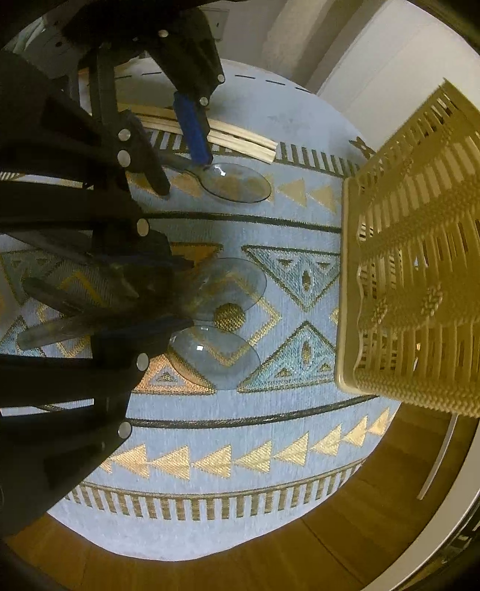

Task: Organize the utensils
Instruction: 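Return to the table, grasp a clear spoon with the right tool while left grasps another, then carry both clear spoons over the tan basket and open both tools to drop them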

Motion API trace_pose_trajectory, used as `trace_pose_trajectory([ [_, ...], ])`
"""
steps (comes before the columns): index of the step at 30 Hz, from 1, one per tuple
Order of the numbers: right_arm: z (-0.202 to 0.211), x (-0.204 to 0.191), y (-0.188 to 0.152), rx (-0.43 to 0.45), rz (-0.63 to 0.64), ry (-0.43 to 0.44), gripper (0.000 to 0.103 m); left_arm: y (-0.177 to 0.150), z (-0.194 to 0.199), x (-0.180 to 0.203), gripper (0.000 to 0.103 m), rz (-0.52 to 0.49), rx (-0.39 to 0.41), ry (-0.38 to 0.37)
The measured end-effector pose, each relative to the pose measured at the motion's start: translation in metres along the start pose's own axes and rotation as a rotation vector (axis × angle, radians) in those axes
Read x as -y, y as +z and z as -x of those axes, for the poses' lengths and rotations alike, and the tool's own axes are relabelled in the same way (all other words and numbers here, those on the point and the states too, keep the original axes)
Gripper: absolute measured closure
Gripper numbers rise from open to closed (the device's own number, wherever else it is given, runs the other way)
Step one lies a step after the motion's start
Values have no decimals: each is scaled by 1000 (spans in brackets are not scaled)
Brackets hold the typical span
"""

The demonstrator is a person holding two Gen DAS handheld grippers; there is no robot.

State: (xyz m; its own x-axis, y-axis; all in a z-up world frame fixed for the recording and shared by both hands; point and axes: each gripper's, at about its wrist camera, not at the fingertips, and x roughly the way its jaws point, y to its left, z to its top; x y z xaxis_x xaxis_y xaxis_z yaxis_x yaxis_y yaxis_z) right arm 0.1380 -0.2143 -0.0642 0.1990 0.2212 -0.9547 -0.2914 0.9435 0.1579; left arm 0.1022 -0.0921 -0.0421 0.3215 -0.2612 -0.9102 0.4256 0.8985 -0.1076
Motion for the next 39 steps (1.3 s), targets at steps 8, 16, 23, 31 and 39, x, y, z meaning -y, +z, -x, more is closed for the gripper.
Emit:
trace_pose_trajectory([
  [8,3,16,-1,12,-58,35,93,8,-8,9,79,-37,-16,57],
  [16,21,21,-12,96,-62,68,93,5,-6,5,93,-19,7,80],
  [23,41,18,-29,166,-43,95,93,-6,4,1,93,13,54,-6],
  [31,62,19,-50,264,-34,163,93,-24,28,4,93,25,156,-32],
  [39,94,9,-67,366,-1,223,93,-30,71,9,93,45,309,-68],
])
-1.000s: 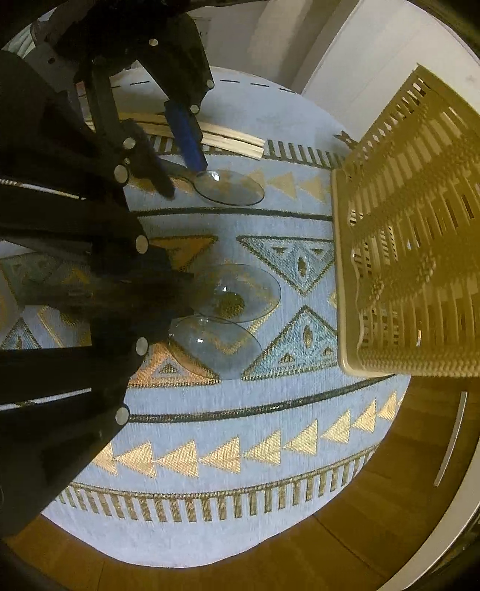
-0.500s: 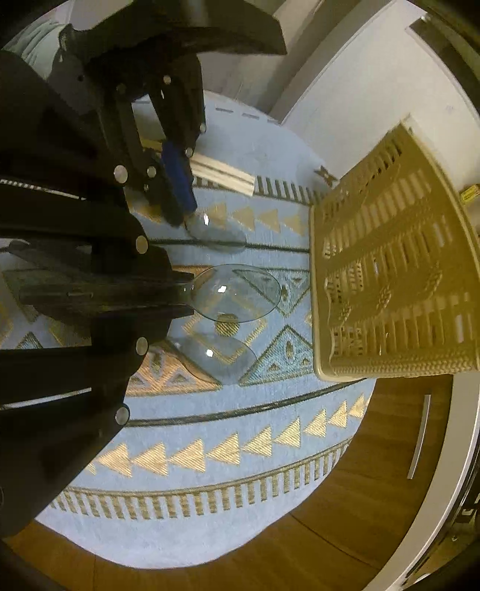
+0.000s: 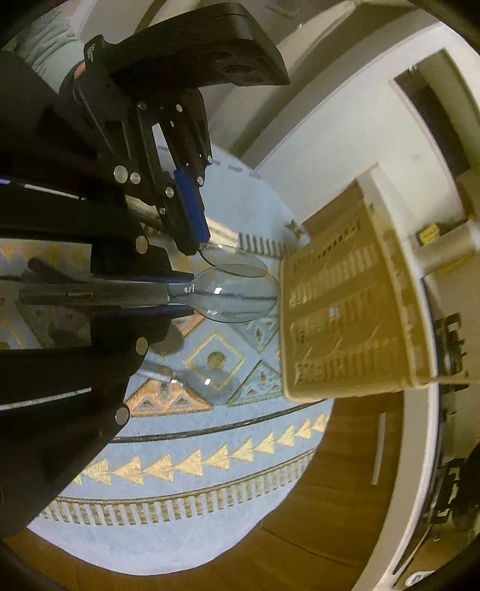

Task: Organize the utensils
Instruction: 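Carry both clear spoons over the tan basket and open both tools to drop them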

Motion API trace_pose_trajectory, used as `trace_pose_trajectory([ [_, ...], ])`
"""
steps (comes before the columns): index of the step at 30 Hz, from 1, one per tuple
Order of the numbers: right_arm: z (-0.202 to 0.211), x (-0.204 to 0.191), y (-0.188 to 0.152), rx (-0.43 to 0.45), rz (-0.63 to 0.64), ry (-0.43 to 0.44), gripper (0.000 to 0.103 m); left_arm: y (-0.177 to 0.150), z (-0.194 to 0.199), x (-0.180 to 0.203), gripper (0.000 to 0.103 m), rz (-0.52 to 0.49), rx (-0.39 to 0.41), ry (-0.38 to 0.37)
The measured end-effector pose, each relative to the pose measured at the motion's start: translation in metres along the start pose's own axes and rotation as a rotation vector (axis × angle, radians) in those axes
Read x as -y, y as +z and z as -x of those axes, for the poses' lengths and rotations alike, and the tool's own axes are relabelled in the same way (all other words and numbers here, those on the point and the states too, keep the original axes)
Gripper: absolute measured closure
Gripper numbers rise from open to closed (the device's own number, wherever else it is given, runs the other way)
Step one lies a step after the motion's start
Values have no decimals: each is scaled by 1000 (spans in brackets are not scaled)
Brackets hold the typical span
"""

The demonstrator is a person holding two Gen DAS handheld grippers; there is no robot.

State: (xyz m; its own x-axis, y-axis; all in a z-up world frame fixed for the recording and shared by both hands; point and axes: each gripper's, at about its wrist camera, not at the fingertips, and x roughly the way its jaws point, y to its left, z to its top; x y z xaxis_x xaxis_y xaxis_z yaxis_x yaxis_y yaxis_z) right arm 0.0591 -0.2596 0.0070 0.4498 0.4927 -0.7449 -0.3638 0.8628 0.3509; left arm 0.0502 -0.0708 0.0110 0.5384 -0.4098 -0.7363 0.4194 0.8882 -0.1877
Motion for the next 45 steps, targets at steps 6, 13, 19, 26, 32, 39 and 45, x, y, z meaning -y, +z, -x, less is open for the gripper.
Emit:
trace_pose_trajectory([
  [6,22,-16,9,95,23,63,93,14,42,-6,93,46,139,-44],
  [13,54,-29,29,247,47,116,93,49,81,-26,93,106,328,-78],
  [19,84,-38,54,485,73,100,93,75,106,-44,93,140,503,-89],
  [26,97,-51,98,689,102,21,93,114,112,-52,93,142,666,-57],
  [32,82,-45,134,754,115,-74,93,139,93,-56,93,135,737,-17],
  [39,62,-30,151,817,119,-221,93,154,63,-64,93,150,770,33],
  [45,45,-10,160,844,83,-292,93,157,42,-77,93,161,776,99],
])
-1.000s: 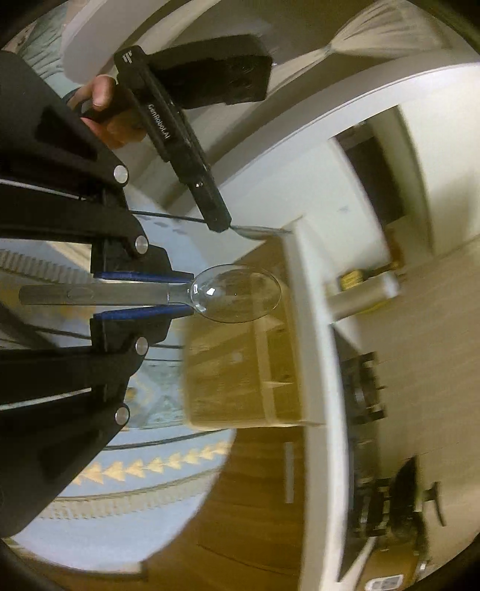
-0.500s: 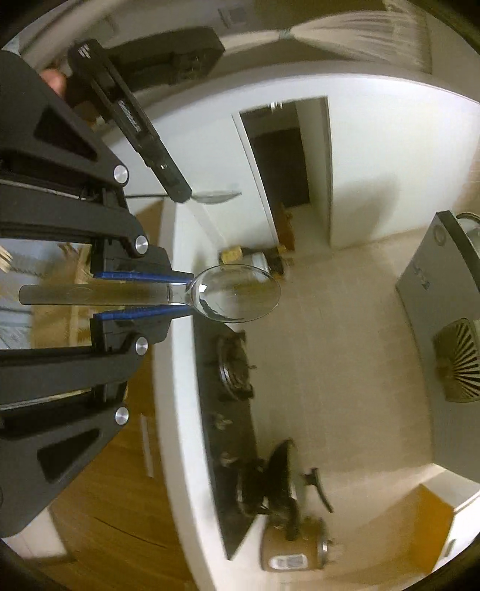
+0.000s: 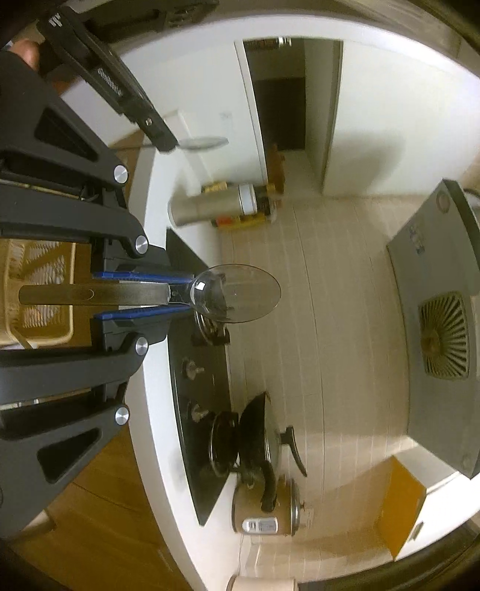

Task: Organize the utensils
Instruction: 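Carry both clear spoons over the tan basket and open both tools to drop them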

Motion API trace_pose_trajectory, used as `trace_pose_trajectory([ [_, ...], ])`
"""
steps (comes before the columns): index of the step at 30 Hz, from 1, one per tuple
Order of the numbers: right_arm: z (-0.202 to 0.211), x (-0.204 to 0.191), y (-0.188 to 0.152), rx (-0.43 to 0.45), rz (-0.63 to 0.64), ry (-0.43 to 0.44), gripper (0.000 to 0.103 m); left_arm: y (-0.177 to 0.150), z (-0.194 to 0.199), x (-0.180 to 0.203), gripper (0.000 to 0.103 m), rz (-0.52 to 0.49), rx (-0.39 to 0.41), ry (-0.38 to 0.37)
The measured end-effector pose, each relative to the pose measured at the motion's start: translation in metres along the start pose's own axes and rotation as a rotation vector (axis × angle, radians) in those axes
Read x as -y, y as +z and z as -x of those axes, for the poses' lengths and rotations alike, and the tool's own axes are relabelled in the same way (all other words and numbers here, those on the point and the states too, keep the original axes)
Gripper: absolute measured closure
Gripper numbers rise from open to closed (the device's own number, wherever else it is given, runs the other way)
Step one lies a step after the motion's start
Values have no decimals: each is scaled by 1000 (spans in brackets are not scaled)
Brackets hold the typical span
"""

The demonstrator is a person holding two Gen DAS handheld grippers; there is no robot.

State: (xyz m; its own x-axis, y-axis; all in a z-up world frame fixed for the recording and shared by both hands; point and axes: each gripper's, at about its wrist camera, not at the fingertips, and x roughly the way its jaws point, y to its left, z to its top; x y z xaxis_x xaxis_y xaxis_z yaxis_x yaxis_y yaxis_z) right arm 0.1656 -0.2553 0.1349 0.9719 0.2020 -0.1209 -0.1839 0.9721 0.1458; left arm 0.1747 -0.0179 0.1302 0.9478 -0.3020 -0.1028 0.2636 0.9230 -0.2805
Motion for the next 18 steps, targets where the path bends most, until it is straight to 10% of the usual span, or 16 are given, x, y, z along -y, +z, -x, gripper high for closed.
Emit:
trace_pose_trajectory([
  [18,-23,11,-44,-19,-19,-50,93,-39,-15,-13,92,-52,22,139],
])
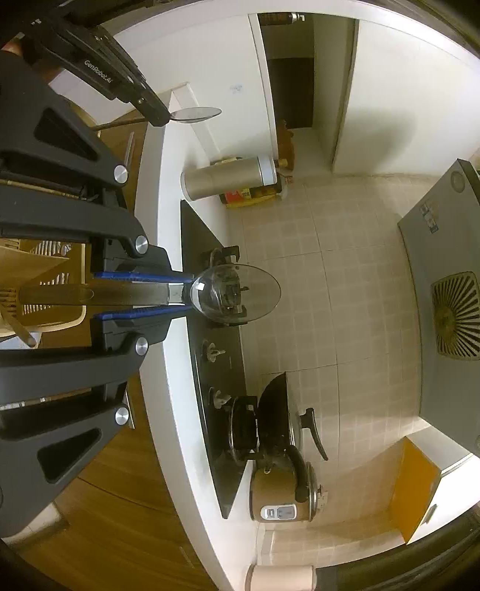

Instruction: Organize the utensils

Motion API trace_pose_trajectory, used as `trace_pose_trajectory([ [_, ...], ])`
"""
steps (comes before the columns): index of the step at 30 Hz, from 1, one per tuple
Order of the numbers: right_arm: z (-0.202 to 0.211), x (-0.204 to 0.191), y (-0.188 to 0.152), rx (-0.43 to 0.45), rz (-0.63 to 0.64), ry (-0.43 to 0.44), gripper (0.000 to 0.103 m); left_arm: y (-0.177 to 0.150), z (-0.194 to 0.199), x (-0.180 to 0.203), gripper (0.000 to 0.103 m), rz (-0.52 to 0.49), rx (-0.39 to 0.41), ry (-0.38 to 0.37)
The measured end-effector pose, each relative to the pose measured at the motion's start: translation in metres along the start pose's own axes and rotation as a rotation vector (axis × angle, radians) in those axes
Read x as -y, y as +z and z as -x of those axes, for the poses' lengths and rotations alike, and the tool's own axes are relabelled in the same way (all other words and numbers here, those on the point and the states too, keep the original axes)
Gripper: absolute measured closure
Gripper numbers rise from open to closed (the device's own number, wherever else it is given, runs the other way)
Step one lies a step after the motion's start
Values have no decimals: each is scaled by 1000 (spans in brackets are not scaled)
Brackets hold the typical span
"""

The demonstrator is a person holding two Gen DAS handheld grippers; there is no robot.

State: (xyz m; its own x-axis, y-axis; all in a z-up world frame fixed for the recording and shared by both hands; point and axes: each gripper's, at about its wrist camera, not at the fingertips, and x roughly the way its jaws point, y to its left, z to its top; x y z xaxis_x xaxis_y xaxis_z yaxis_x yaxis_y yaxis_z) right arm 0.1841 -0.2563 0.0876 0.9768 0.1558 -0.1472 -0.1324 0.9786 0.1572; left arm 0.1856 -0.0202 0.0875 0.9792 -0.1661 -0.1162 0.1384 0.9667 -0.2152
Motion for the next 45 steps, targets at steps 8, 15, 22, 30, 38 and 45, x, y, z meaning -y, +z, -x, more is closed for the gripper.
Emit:
trace_pose_trajectory([
  [8,1,1,-6,9,-3,4,93,-6,0,-7,92,20,14,-9],
  [15,14,4,-7,-3,-18,22,74,-7,11,-6,76,1,7,-28],
  [22,42,1,-5,6,-15,22,65,0,32,-7,73,6,-2,-39],
  [30,93,-15,7,8,31,19,63,15,64,-12,73,48,-60,-70],
  [38,142,-25,11,-11,58,20,55,11,99,-13,67,23,-162,-62],
  [45,169,-36,1,-53,82,37,49,-2,127,-19,63,-3,-223,-75],
])
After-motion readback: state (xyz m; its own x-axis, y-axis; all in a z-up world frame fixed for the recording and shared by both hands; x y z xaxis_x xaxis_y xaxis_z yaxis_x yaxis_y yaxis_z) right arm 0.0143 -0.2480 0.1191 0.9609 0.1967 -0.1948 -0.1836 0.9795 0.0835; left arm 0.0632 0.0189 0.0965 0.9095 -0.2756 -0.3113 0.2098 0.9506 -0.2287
